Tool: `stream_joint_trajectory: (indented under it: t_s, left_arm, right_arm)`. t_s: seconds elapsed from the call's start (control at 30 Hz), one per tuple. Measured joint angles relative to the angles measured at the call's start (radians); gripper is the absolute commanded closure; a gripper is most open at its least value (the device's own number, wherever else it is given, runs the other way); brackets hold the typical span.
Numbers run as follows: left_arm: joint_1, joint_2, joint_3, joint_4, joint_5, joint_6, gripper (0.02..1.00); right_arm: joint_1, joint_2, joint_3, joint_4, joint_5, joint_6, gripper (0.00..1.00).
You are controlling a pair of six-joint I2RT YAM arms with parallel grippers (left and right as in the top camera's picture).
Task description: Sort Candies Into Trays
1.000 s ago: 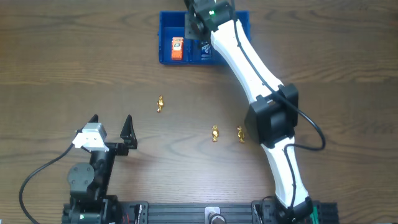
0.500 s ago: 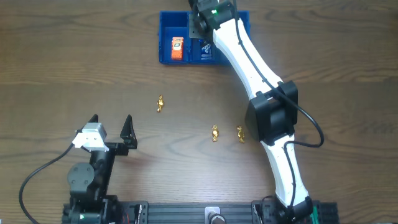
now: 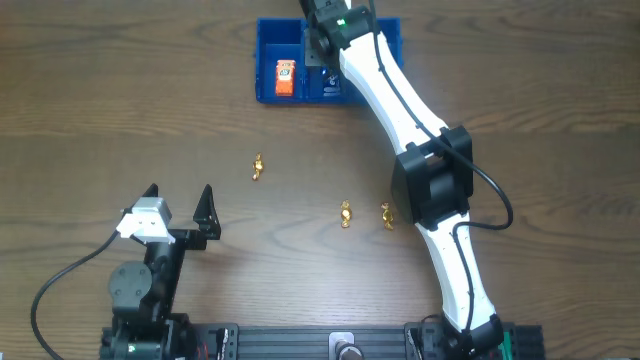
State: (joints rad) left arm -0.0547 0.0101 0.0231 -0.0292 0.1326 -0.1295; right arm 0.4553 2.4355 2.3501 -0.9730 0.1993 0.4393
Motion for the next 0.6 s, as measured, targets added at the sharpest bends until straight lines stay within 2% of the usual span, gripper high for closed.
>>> stream_joint_trajectory:
  t_s: [0.2, 0.43, 0.6]
  left_arm:
    - [0.0, 0.0, 0.0, 0.0, 0.0, 0.0, 0.02]
    - [0.0, 0.0, 0.0, 0.0, 0.0, 0.0, 0.02]
    - [0.0, 0.0, 0.0, 0.0, 0.0, 0.0, 0.02]
  right_arm:
    - [0.0, 0.0, 0.003, 0.003, -0.002, -0.001, 0.141]
    - [0.013, -0.022, 0.005, -0.046, -0.008, -0.001, 0.13]
    - [0.092, -0.146, 0.005, -0.14, -0.008, 0.0, 0.132]
